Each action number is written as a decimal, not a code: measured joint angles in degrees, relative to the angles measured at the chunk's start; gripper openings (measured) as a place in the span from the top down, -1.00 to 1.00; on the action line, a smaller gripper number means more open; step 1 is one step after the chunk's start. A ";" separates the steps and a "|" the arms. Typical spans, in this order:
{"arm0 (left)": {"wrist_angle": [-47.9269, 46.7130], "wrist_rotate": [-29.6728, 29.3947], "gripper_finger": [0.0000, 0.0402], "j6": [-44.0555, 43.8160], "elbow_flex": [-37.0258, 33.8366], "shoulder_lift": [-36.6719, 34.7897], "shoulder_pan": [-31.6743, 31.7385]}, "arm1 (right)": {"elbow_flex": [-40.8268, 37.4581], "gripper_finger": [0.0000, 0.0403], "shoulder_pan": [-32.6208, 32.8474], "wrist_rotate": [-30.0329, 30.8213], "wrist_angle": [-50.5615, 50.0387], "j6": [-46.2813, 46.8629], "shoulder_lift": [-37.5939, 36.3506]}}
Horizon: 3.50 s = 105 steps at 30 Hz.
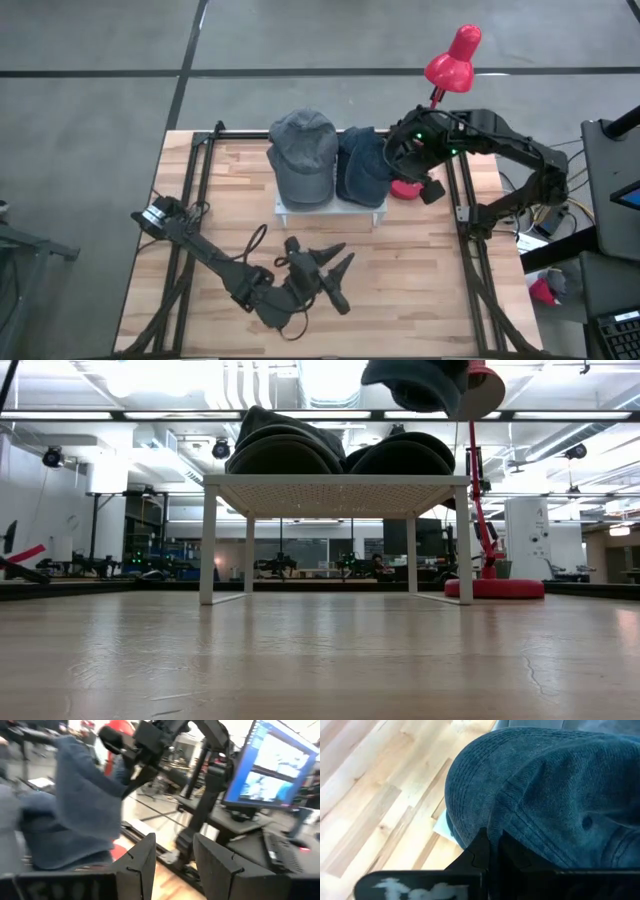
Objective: Pick & Place hat
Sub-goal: Stack the blue cap on the blue caps on the shelf
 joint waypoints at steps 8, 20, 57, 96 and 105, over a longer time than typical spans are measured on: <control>0.17 -8.78 0.35 6.80 0.02 -0.94 -3.45 | 12.26 0.95 -0.07 -0.17 -9.34 0.04 5.91; -0.46 -9.83 0.35 12.20 0.02 -1.20 -3.65 | 12.35 0.94 -5.78 -4.38 -10.47 -2.39 7.42; -65.54 -2.65 0.36 -32.70 -7.55 -18.03 -1.31 | 14.19 0.94 -9.16 -7.64 -12.37 -3.69 16.24; -32.79 -2.15 0.36 -28.51 -46.82 -44.74 -1.84 | 8.57 0.94 -9.86 -5.60 -10.02 -4.35 18.24; -31.94 -2.13 0.36 -28.25 -46.82 -44.74 -1.47 | 7.39 0.94 -7.87 -2.49 -9.36 -4.33 18.23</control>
